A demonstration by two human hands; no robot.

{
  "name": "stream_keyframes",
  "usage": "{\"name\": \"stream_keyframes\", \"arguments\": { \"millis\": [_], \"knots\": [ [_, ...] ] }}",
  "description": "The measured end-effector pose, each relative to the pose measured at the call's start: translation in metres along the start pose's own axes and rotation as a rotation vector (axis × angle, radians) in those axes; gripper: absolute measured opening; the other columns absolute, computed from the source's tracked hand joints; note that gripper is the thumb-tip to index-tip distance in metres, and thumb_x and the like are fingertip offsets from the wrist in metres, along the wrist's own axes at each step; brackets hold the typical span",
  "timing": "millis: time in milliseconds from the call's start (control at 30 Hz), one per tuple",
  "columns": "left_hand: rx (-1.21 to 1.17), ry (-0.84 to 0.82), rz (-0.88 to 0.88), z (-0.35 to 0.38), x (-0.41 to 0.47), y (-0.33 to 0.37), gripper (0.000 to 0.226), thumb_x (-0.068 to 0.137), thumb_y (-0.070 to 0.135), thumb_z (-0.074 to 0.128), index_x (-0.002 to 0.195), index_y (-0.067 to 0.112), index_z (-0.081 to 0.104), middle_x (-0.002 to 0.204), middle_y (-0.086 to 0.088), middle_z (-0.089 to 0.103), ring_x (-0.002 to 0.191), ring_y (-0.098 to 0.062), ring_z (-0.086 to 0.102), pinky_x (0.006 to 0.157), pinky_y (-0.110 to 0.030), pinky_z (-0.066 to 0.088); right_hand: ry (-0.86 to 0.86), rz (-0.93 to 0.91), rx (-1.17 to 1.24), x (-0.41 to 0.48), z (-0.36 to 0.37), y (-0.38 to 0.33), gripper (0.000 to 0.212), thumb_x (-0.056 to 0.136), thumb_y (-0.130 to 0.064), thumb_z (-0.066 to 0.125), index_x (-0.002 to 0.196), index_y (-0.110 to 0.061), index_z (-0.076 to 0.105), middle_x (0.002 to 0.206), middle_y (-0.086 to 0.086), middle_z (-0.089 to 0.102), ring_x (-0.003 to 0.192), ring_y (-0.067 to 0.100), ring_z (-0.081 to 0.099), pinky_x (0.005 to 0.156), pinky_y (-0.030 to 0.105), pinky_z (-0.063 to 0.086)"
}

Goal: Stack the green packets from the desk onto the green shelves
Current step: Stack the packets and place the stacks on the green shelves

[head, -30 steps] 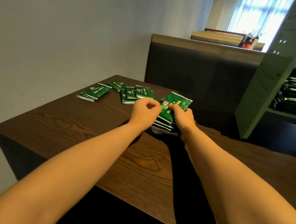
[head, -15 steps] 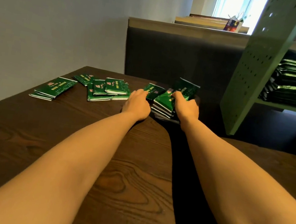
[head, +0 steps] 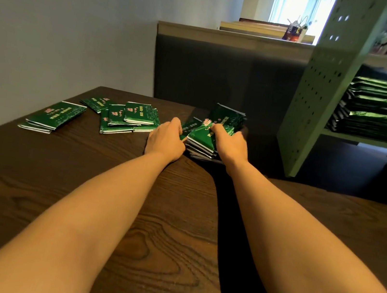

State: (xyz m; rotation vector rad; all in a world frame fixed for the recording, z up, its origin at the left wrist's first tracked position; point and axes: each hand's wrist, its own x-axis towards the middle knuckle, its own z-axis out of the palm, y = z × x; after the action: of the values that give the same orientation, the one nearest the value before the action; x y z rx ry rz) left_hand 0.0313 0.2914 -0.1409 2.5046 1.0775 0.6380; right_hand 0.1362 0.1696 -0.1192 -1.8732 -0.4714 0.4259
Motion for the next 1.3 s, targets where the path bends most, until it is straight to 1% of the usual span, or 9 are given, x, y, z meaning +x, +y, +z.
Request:
{"name": "stream_keyframes", "arguments": {
  "millis": [133, 367, 500, 633, 767, 867, 1033, 1133, 1300],
  "knots": [
    [-0.051, 0.059, -0.013, -0.003, -0.006, 0.003, 0.028, 0.085, 0.008, 0.065, 0.11, 0.019, 0.057, 0.117, -0.007, 0.058, 0.098, -0.029, 0.055, 0.076, -0.038, 0.043, -0.005, -0.006, 0.011, -0.002, 0.0, 0.0, 0.056, 0.095, -0.052, 0.059, 0.132, -0.011, 0.054, 0.12, 0.007, 0.064, 0.114, 0.027, 0.063, 0.105, 0.046, 0.05],
    [0.02, 0.033, -0.07, -0.013, -0.012, 0.001, 0.056, 0.089, 0.032, 0.069, 0.141, 0.021, 0.051, 0.143, -0.009, 0.048, 0.131, -0.034, 0.04, 0.106, -0.047, 0.036, 0.041, -0.046, 0.075, -0.015, -0.001, 0.0, 0.032, 0.094, -0.042, 0.066, 0.112, -0.018, 0.055, 0.113, 0.003, 0.067, 0.107, 0.022, 0.065, 0.099, 0.04, 0.053],
    [-0.001, -0.07, -0.11, -0.028, -0.019, 0.001, 0.065, 0.083, 0.041, 0.075, 0.14, 0.022, 0.051, 0.14, -0.011, 0.052, 0.13, -0.036, 0.043, 0.105, -0.044, 0.039, 0.087, -0.023, 0.071, -0.032, -0.006, -0.001, 0.057, 0.09, -0.046, 0.069, 0.132, -0.01, 0.053, 0.125, 0.009, 0.065, 0.116, 0.029, 0.062, 0.097, 0.037, 0.049],
    [0.03, -0.188, -0.169, -0.049, -0.038, 0.005, 0.075, 0.079, 0.038, 0.079, 0.142, 0.015, 0.046, 0.137, -0.011, 0.055, 0.127, -0.034, 0.05, 0.105, -0.041, 0.041, 0.068, -0.005, 0.073, -0.059, -0.01, 0.0, 0.058, 0.093, -0.042, 0.067, 0.134, -0.01, 0.043, 0.12, 0.007, 0.059, 0.119, 0.032, 0.059, 0.093, 0.037, 0.045],
    [-0.001, -0.232, -0.223, -0.064, -0.063, 0.003, 0.072, 0.08, 0.044, 0.077, 0.138, 0.015, 0.047, 0.137, -0.01, 0.054, 0.129, -0.032, 0.048, 0.111, -0.043, 0.035, 0.043, -0.012, 0.077, -0.085, -0.013, 0.001, 0.063, 0.093, -0.039, 0.069, 0.14, -0.011, 0.039, 0.129, 0.008, 0.061, 0.122, 0.031, 0.059, 0.104, 0.04, 0.047],
    [-0.088, -0.239, -0.269, -0.067, -0.08, 0.0, 0.069, 0.082, 0.04, 0.077, 0.138, 0.012, 0.046, 0.141, -0.014, 0.05, 0.132, -0.034, 0.044, 0.113, -0.047, 0.034, 0.022, 0.003, 0.071, -0.1, -0.015, 0.001, 0.065, 0.092, -0.039, 0.069, 0.142, -0.011, 0.037, 0.133, 0.01, 0.06, 0.123, 0.031, 0.059, 0.104, 0.04, 0.047],
    [-0.362, -0.117, -0.254, -0.076, -0.103, 0.008, 0.058, 0.085, 0.037, 0.076, 0.132, 0.01, 0.057, 0.134, -0.008, 0.056, 0.125, -0.028, 0.052, 0.102, -0.035, 0.043, -0.034, 0.03, 0.008, -0.121, -0.019, -0.005, 0.068, 0.093, -0.038, 0.069, 0.143, -0.008, 0.034, 0.136, 0.012, 0.057, 0.124, 0.031, 0.058, 0.1, 0.037, 0.047],
    [-0.408, -0.045, -0.208, -0.087, -0.111, 0.013, 0.035, 0.087, 0.014, 0.07, 0.122, 0.014, 0.065, 0.129, -0.006, 0.061, 0.116, -0.024, 0.056, 0.095, -0.031, 0.047, -0.07, 0.032, -0.003, -0.13, -0.02, -0.008, 0.072, 0.093, -0.037, 0.07, 0.144, -0.005, 0.032, 0.139, 0.014, 0.055, 0.126, 0.032, 0.057, 0.107, 0.044, 0.047],
    [-0.596, -0.012, -0.163, -0.106, -0.119, 0.022, 0.05, 0.084, 0.002, 0.069, 0.128, 0.02, 0.054, 0.099, 0.003, 0.058, 0.096, -0.02, 0.062, 0.086, -0.04, 0.056, -0.126, 0.026, -0.005, -0.145, -0.019, -0.015, 0.083, 0.081, -0.044, 0.076, 0.144, -0.005, 0.038, 0.126, 0.007, 0.056, 0.124, 0.029, 0.059, 0.108, 0.045, 0.048]
  ]
}}
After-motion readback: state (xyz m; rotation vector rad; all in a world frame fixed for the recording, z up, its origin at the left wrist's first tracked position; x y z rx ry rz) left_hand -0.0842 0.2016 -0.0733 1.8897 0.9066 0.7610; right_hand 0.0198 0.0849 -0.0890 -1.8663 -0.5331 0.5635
